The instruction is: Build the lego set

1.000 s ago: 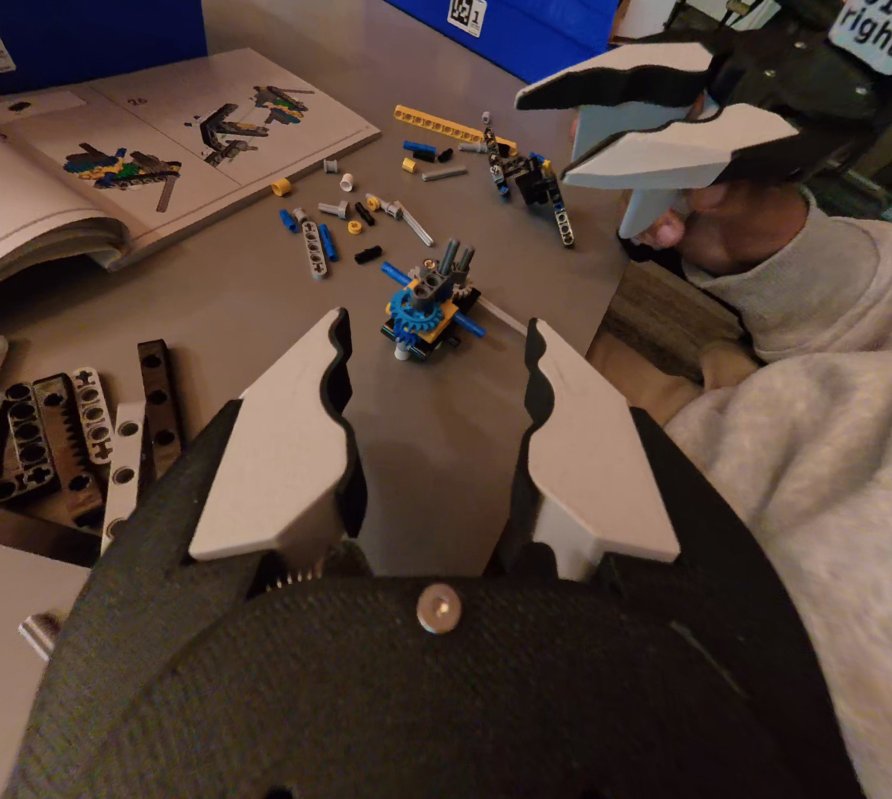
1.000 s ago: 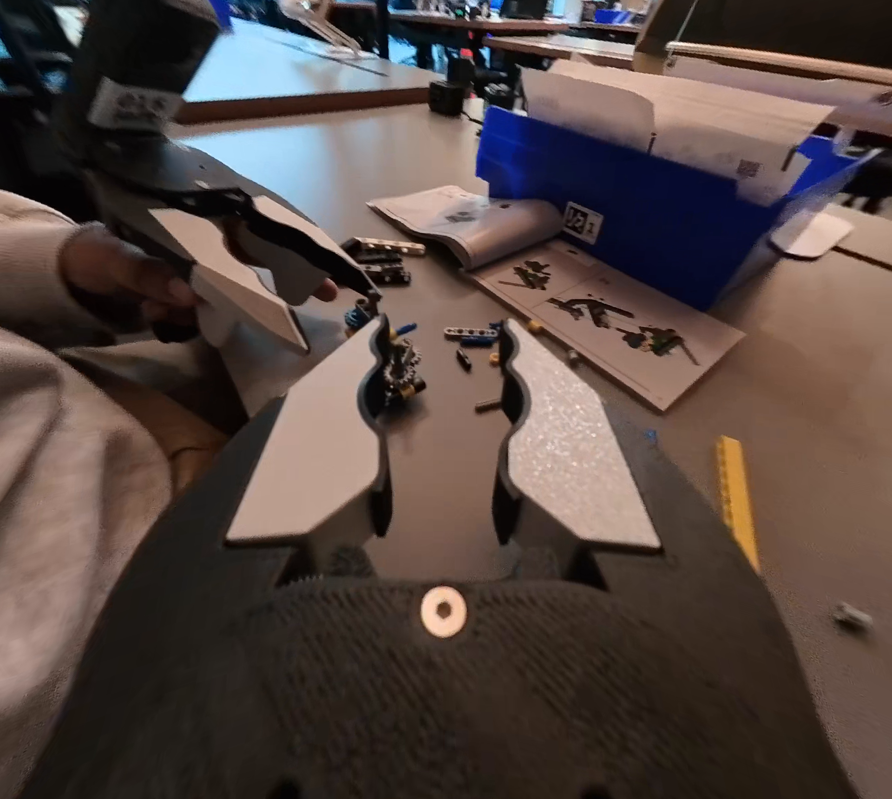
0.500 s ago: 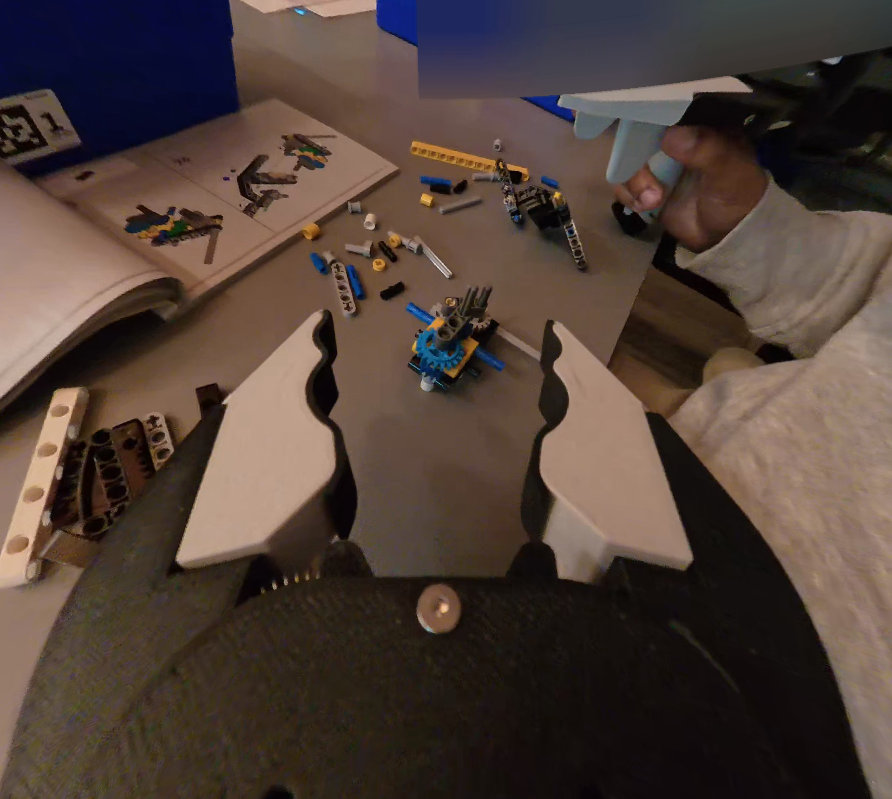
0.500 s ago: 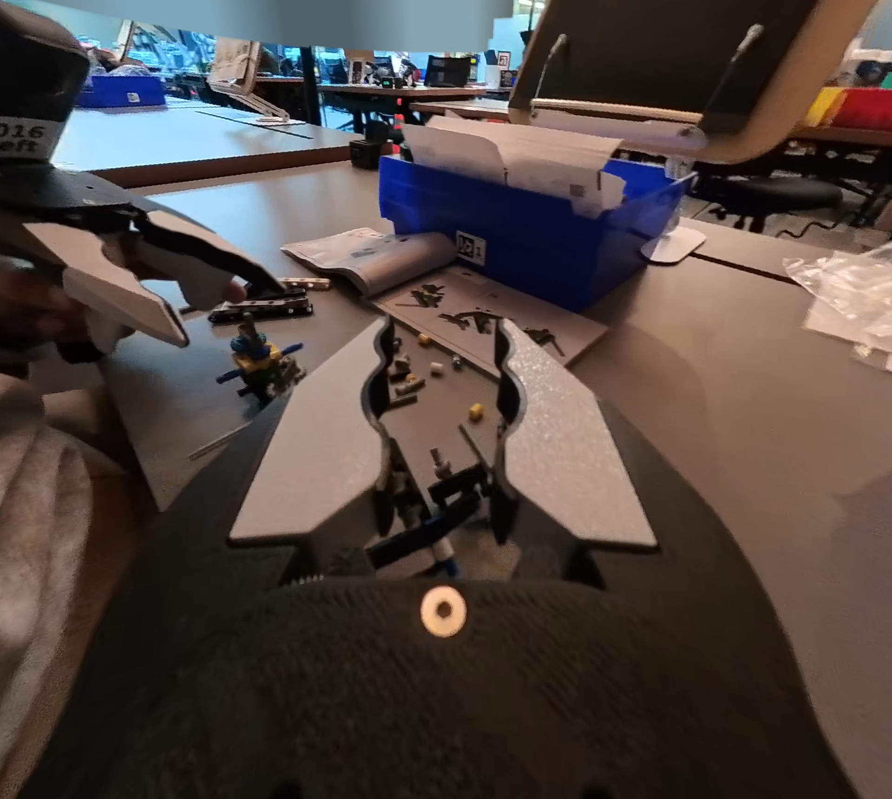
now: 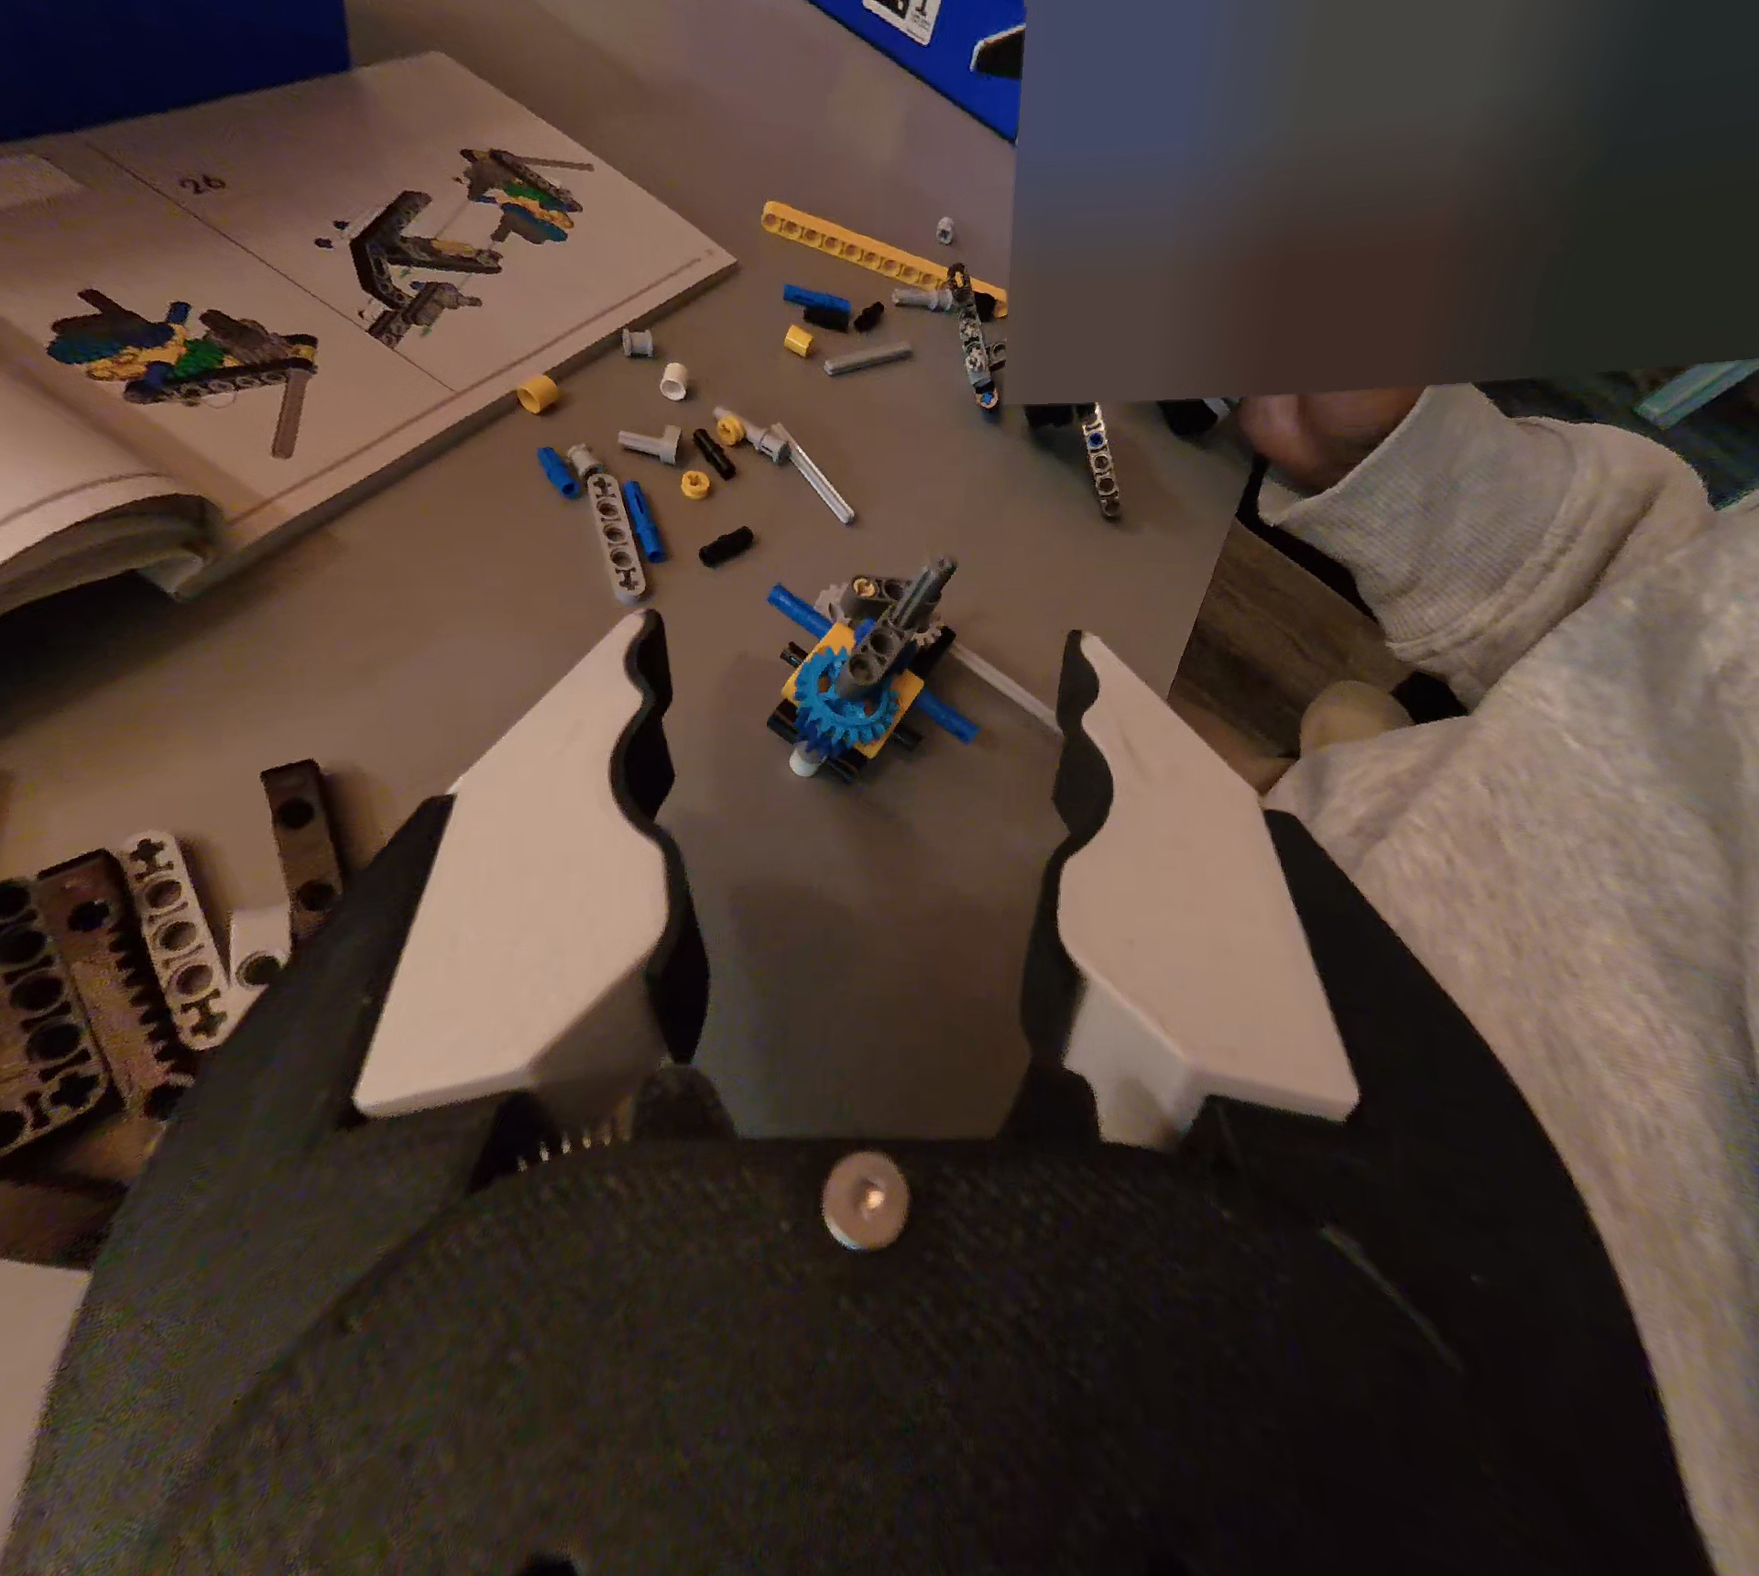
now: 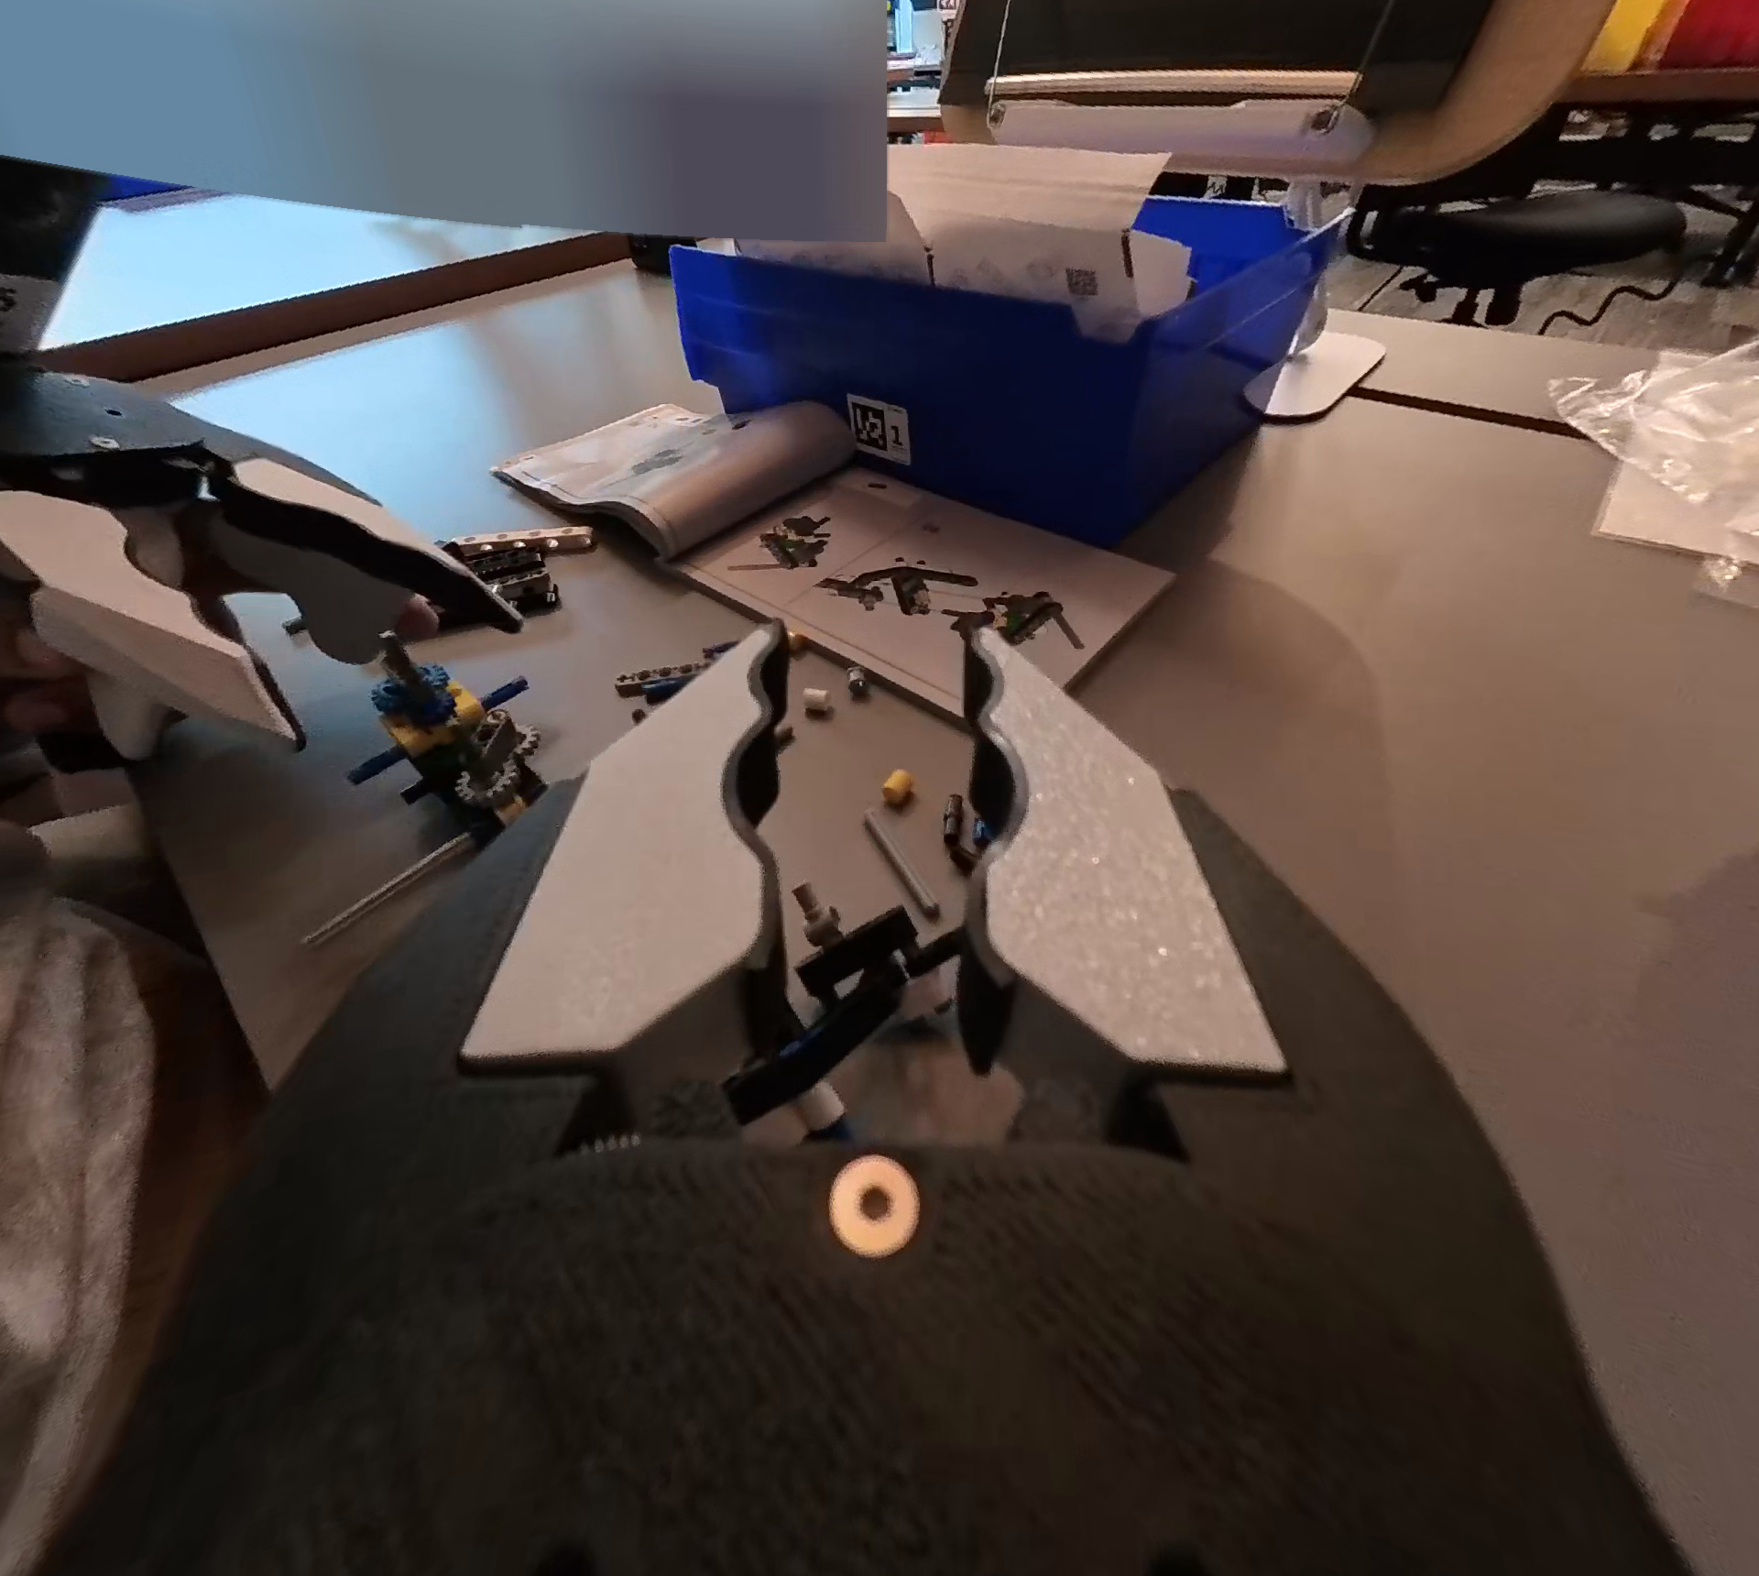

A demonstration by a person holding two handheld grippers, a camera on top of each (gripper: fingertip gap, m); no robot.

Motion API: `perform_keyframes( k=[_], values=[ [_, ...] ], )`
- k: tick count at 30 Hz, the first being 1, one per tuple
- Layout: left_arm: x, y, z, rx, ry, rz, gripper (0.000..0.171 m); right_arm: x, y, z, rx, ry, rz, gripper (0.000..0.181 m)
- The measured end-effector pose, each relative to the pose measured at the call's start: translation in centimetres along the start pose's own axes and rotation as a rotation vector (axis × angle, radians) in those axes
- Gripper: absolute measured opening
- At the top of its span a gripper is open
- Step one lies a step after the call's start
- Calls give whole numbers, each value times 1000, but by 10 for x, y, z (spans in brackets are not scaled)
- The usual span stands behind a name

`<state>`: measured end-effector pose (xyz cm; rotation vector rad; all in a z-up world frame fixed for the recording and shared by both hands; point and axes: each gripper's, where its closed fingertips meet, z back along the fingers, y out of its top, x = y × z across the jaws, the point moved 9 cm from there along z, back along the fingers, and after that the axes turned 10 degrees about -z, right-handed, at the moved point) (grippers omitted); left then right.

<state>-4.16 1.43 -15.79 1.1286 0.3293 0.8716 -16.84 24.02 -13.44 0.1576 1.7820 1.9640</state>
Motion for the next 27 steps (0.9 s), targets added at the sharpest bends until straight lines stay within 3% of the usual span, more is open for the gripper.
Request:
perform_keyframes(
  k=[12,19,27],
  values=[
    [-15,0,6,107,-93,163,79,2,-1,-2,-17,-21,-8,35],
    [-33,-1,18,266,-119,311,73,2,-1,-4,-38,-24,-12,35],
    [-33,0,15,253,-123,305,72,2,-2,-5,-42,-23,-11,35]
  ],
)
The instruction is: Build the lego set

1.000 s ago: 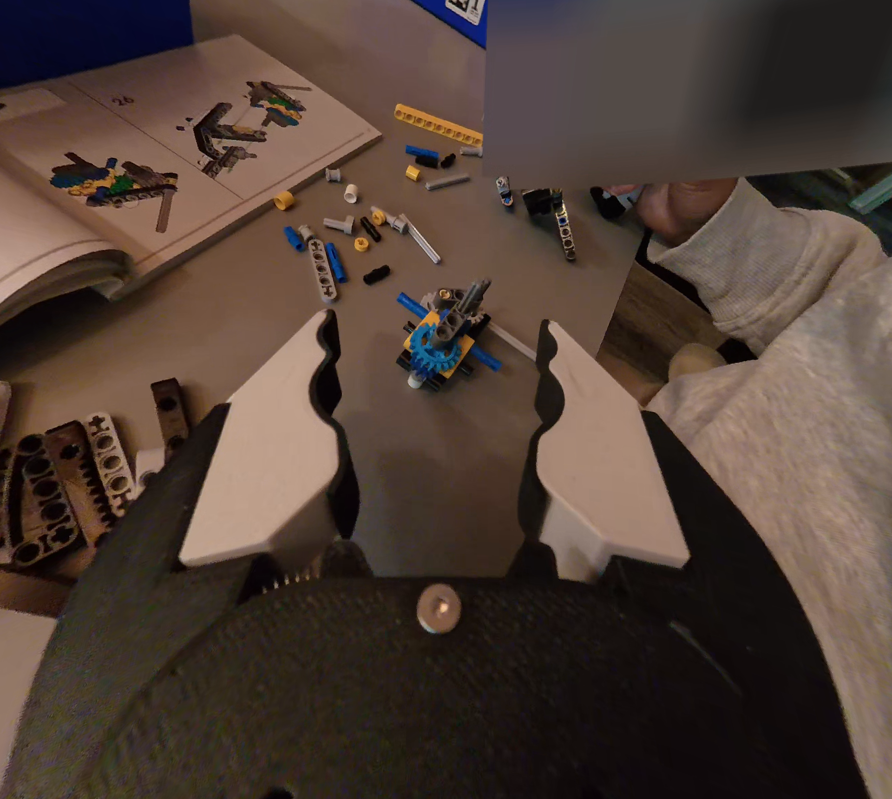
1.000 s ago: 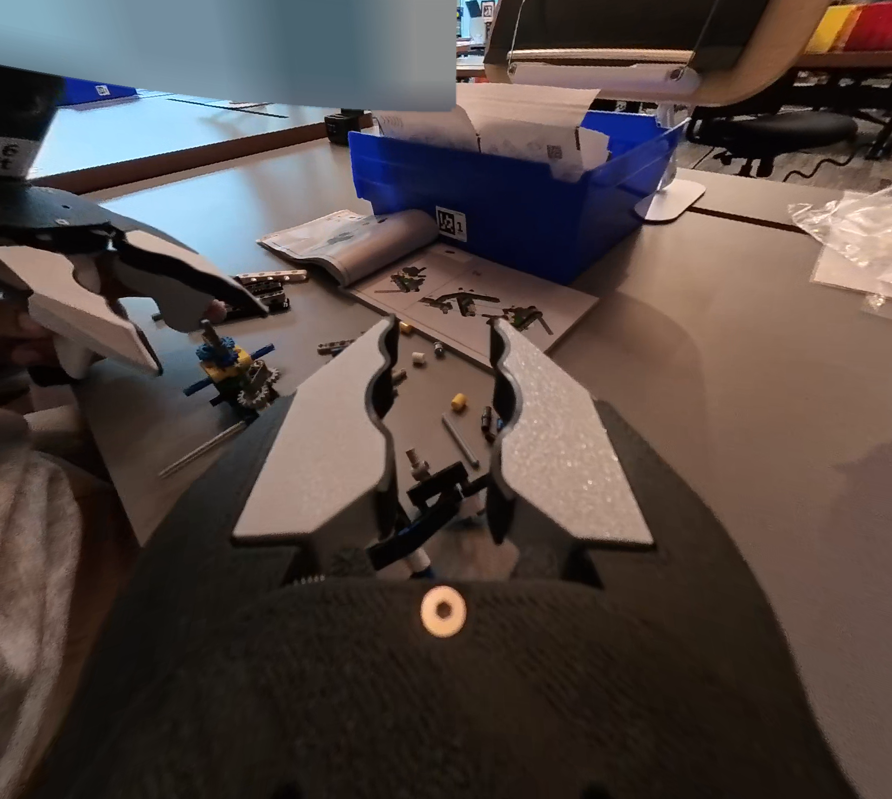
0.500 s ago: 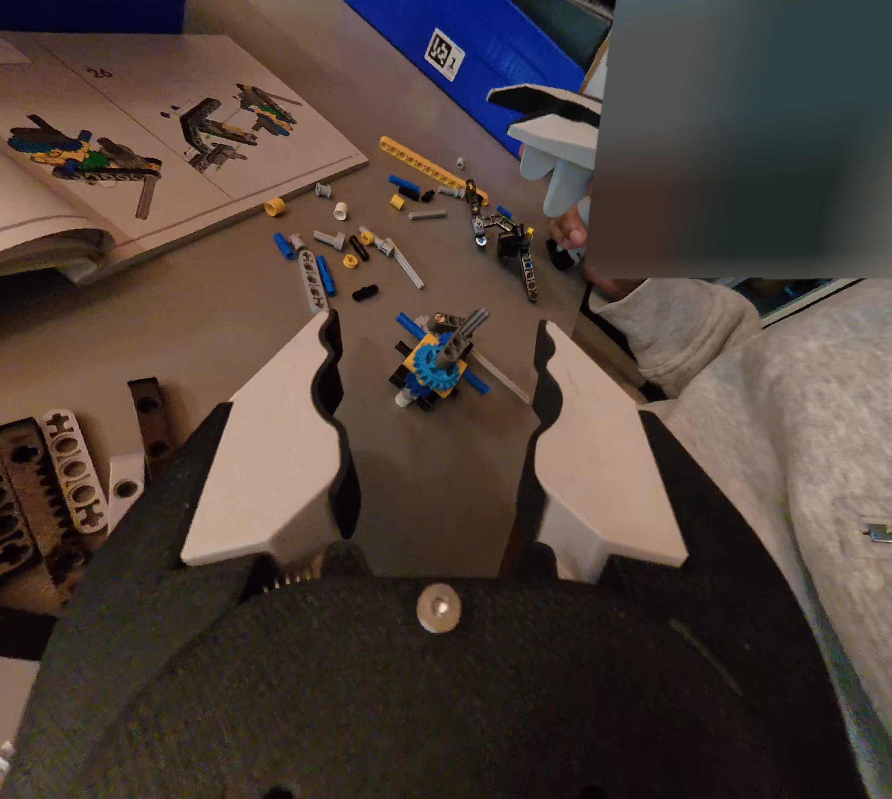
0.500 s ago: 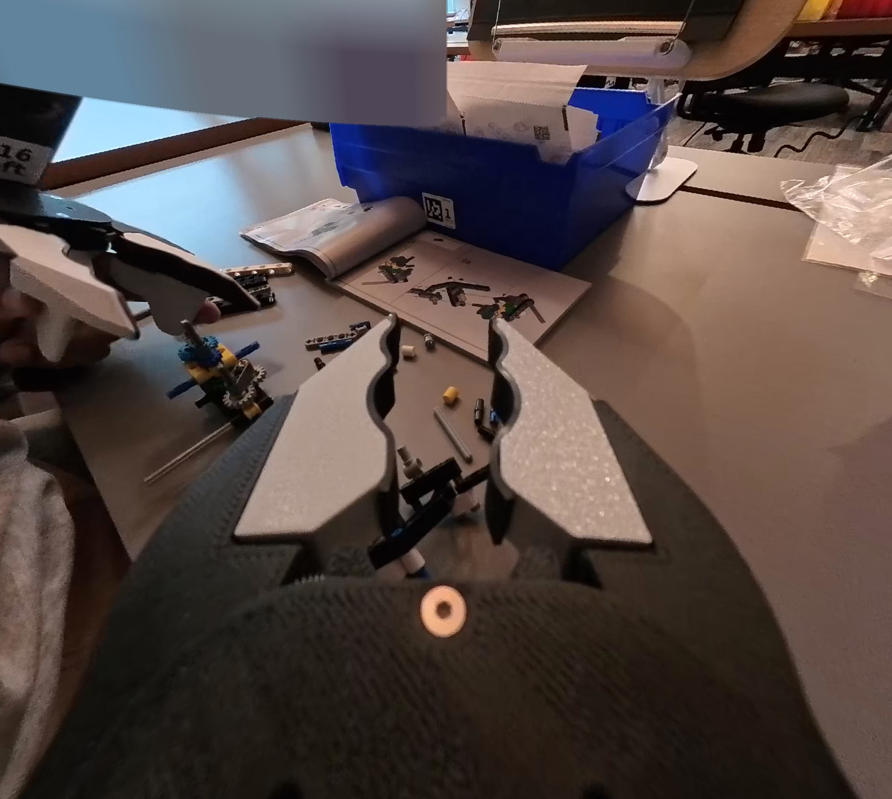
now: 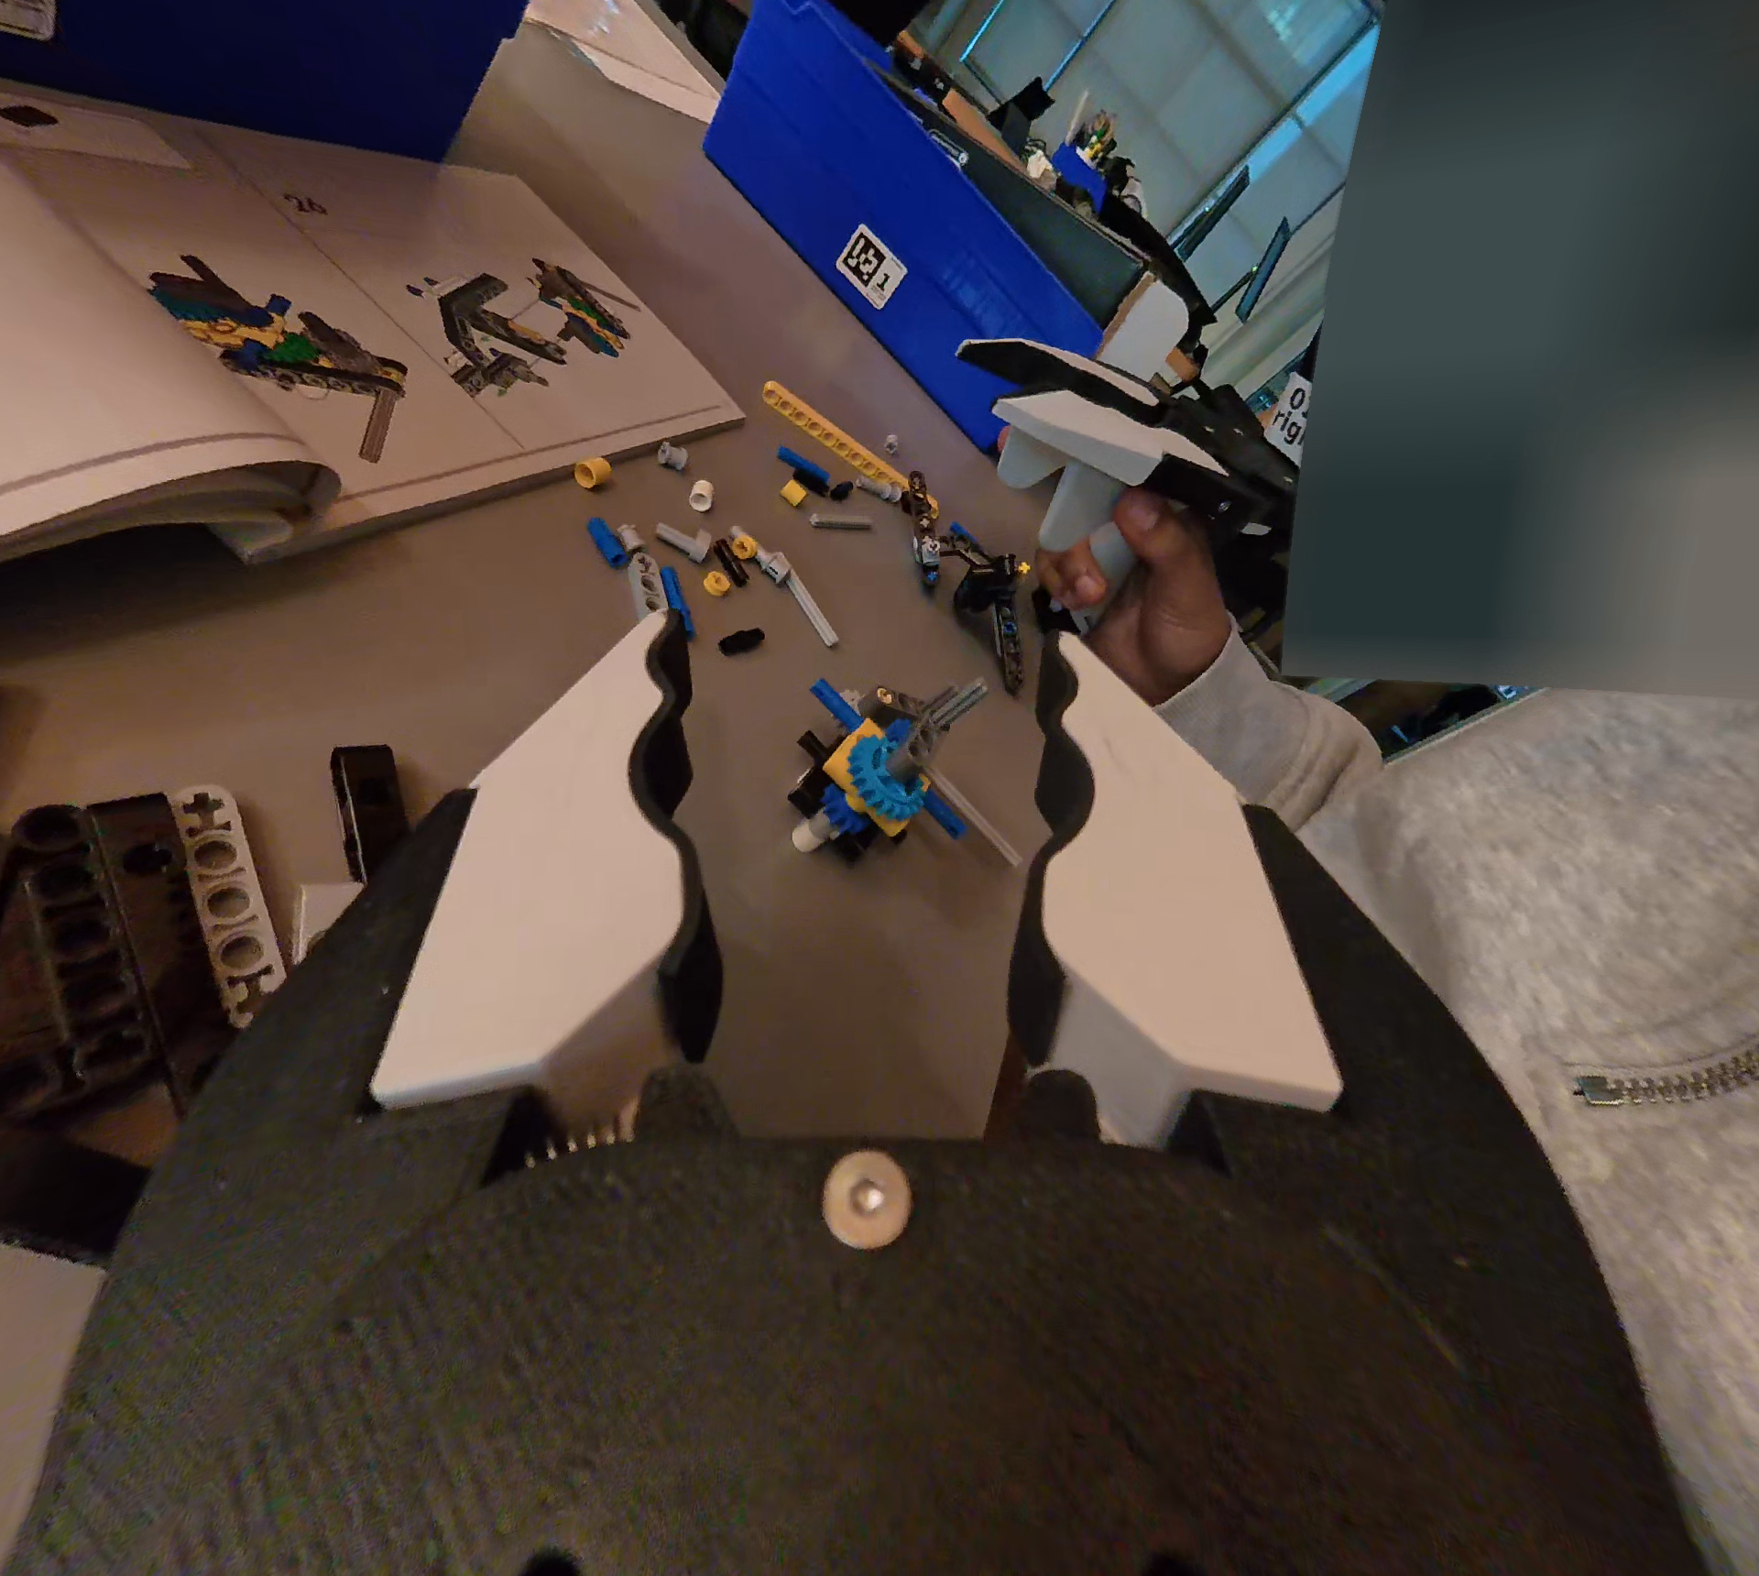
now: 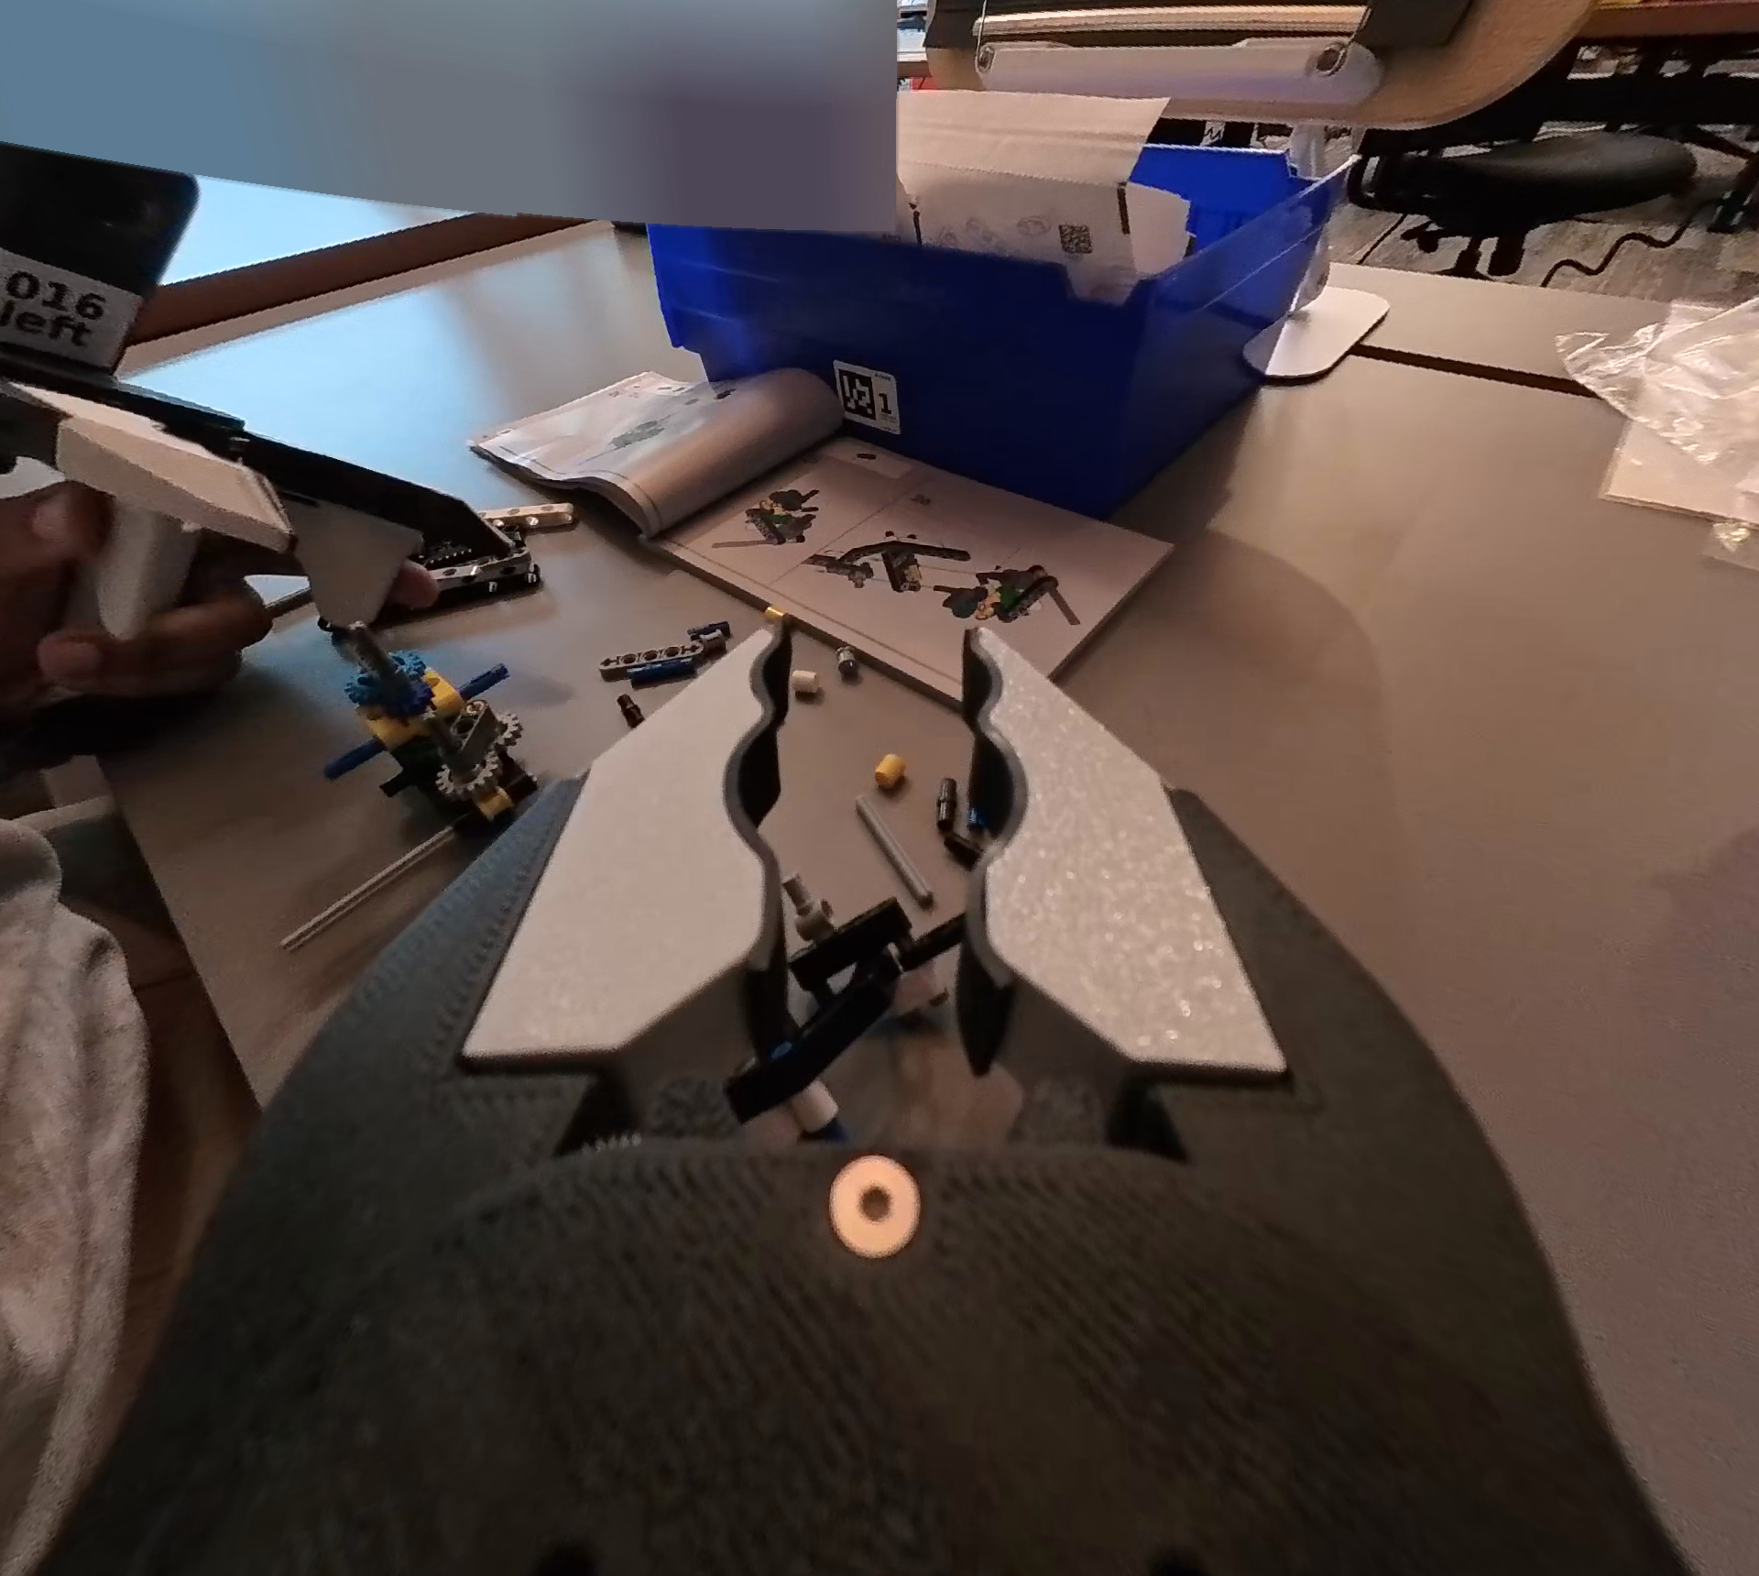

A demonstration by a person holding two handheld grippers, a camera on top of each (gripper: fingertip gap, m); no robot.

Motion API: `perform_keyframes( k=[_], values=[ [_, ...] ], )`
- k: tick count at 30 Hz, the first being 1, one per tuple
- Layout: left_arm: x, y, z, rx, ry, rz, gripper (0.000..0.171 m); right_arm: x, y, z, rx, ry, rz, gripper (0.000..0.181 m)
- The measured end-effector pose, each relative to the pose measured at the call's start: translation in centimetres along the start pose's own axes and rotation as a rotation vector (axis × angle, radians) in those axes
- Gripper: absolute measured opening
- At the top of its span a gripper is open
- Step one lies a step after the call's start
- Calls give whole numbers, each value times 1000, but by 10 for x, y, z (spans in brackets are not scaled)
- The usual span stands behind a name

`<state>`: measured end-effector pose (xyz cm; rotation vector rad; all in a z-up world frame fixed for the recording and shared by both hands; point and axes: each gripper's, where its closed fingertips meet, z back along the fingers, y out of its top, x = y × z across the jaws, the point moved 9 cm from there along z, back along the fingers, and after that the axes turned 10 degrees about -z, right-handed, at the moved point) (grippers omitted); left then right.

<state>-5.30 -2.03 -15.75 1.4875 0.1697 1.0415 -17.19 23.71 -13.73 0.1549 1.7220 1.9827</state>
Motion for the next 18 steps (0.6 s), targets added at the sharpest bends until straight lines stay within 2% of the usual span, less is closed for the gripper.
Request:
perform_keyframes(
  k=[9,11,13,16,18],
  values=[
    [1,0,-1,-14,0,-10,71,-4,2,6,24,-4,58,39],
    [5,-4,-5,-89,-33,-21,72,-10,9,14,41,-4,98,41],
    [10,-11,-10,-205,-60,-51,72,-26,19,16,20,96,108,35],
    [15,-9,-10,-213,-29,-132,67,-57,21,1,-95,292,47,41],
    [15,-9,-9,-228,-3,-153,63,-73,13,-14,-206,331,29,45]
  ],
)
